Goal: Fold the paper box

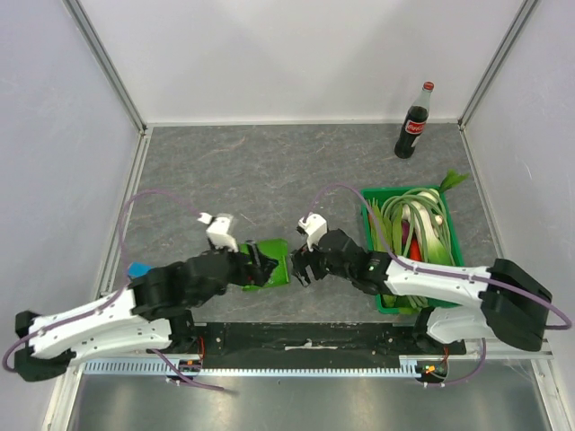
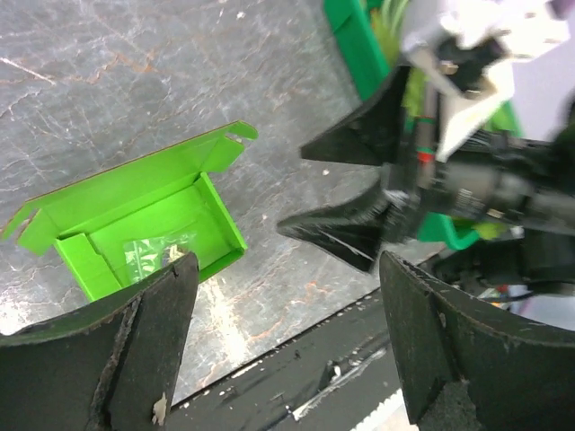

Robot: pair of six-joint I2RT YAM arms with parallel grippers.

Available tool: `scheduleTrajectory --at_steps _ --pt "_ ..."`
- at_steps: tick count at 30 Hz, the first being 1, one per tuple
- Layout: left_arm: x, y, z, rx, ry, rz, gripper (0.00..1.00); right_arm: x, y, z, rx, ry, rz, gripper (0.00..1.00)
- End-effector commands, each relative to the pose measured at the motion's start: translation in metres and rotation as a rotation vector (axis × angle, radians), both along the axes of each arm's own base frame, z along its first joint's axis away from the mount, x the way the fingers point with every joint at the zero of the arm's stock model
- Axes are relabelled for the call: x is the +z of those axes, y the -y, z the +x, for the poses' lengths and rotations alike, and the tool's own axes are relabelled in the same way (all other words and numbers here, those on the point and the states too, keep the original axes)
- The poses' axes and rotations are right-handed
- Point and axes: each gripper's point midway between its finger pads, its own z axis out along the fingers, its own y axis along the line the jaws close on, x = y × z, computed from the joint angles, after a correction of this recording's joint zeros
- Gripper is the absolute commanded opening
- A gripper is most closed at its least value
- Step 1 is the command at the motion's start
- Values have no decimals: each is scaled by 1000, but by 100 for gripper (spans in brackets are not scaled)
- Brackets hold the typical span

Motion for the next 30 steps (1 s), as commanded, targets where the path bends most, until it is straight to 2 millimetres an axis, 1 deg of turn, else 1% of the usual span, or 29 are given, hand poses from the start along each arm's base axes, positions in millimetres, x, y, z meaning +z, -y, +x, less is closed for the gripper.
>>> scheduleTrajectory --at_steps 1,2,3,4,5,6,7,8,9,10,11,12,14,15,16,17,19,20,21,22,23,24,25,26,27,28,29,30 --pt "8 -34 -14 -22 16 -44 88 42 -50 26 135 140 173 83" --pt "15 -40 -16 -18 29 -80 88 32 -56 32 134 143 153 82" --pt "11 -46 -18 -15 22 -69 88 36 -60 40 119 166 146 79" --pt "11 -50 -19 -5 14 -77 88 34 -62 44 111 175 137 77" --pt "7 -53 -20 3 5 -66 88 29 -64 50 110 191 125 75" --pt "2 -54 -21 2 -5 -49 88 29 -66 54 105 200 123 71" --pt "-6 -60 -22 21 -29 -19 88 27 -69 55 112 196 116 69" --pt "-11 -62 -21 36 -42 0 88 19 -71 58 118 188 97 66" --pt "-15 -63 -21 45 -52 20 88 22 -74 62 114 197 101 57" --pt "-19 -67 -20 68 -61 37 88 19 -75 64 105 200 95 52" --pt "-21 -69 -19 79 -64 43 88 11 -73 66 99 195 72 47" --pt "-23 -70 -17 101 -66 56 88 12 -75 68 101 196 64 39" --pt "-25 -68 -15 122 -82 53 85 5 -70 69 91 192 26 29" --pt "-31 -66 -16 116 -95 68 84 6 -68 71 90 199 15 19" --pt "-39 -64 -13 127 -116 108 84 8 -65 72 85 203 10 15" --pt "-45 -60 -11 131 -129 123 84 7 -59 74 73 201 -8 12" --pt "-67 -56 -5 120 -177 187 82 7 -53 77 88 203 -21 8" --pt "-65 -45 2 108 -173 143 81 4 -46 80 93 187 -36 4" --pt "-78 -37 -2 41 -200 142 80 3 -41 84 98 196 -57 1" --pt "-82 -39 9 73 -214 123 79 4 -35 90 88 201 -62 1" --pt "-83 -34 16 67 -202 79 75 1 -28 91 99 195 -72 0" --pt "-83 -30 17 39 -205 63 74 1 -25 93 104 195 -74 1" --pt "-82 -36 27 73 -196 48 73 0 -14 102 100 204 -96 1" --pt "-81 -37 33 81 -190 41 71 1 -13 102 125 198 -91 3" --pt "-78 -39 43 93 -171 31 70 2 -8 106 129 193 -82 3" --pt "-77 -39 47 92 -168 25 69 5 -5 109 129 202 -83 4" --pt "-80 -34 50 58 -189 31 67 7 -4 111 130 202 -76 5" --pt "-80 -37 57 72 -195 26 66 8 -4 111 154 213 -75 6"
